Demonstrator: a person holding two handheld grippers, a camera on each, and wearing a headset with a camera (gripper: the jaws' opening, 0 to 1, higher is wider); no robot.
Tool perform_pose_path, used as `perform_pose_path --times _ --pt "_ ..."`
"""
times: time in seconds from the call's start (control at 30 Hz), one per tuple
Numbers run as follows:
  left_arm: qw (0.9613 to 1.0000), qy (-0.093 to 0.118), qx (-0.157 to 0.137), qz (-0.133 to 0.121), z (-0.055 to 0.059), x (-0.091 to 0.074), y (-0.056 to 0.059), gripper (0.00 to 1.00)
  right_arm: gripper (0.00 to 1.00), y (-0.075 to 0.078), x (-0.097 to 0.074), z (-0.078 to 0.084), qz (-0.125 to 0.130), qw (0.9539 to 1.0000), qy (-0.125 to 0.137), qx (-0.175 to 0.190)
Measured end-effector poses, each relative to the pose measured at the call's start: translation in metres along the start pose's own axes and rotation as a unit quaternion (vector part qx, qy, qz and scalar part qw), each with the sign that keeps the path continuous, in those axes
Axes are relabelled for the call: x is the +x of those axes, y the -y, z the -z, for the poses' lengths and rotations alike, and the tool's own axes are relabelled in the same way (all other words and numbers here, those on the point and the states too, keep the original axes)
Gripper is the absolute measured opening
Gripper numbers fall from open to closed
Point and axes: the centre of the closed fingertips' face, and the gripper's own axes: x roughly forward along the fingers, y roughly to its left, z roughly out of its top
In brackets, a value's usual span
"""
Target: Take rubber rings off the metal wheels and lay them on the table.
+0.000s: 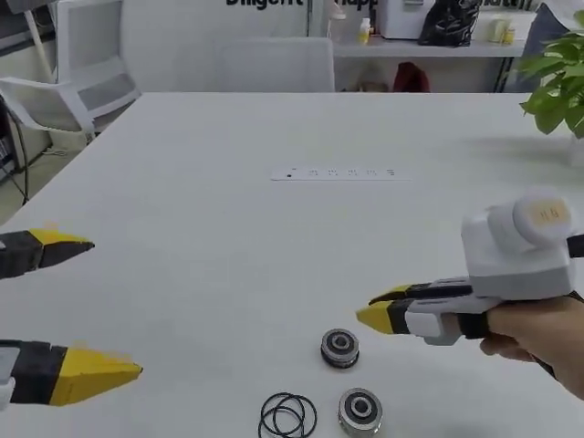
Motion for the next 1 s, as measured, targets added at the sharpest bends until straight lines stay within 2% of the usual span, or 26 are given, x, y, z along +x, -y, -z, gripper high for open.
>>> perform_pose_path --times 0.13,0.43,0.73,1.0 --pt "0.9998 0.017 0.013 -0.002 -0.017 0.004 -0.007 0.86 0.16 0.003 -0.001 0.003 0.002 1.0000 -0.003 0.002" --pt "0.9983 0.036 0.042 0.015 -0.043 0.022 -0.009 0.85 0.16 0.010 -0.003 0.008 0.006 0.9999 -0.005 0.012" --pt "0.9961 0.041 0.066 0.041 -0.058 0.042 -0.006 0.84 0.16 0.012 -0.005 0.009 0.009 0.9999 -0.005 0.013" --pt "0.9937 0.041 0.082 0.064 -0.066 0.062 -0.002 0.82 0.16 0.012 -0.005 0.013 0.006 0.9999 -0.013 0.007"
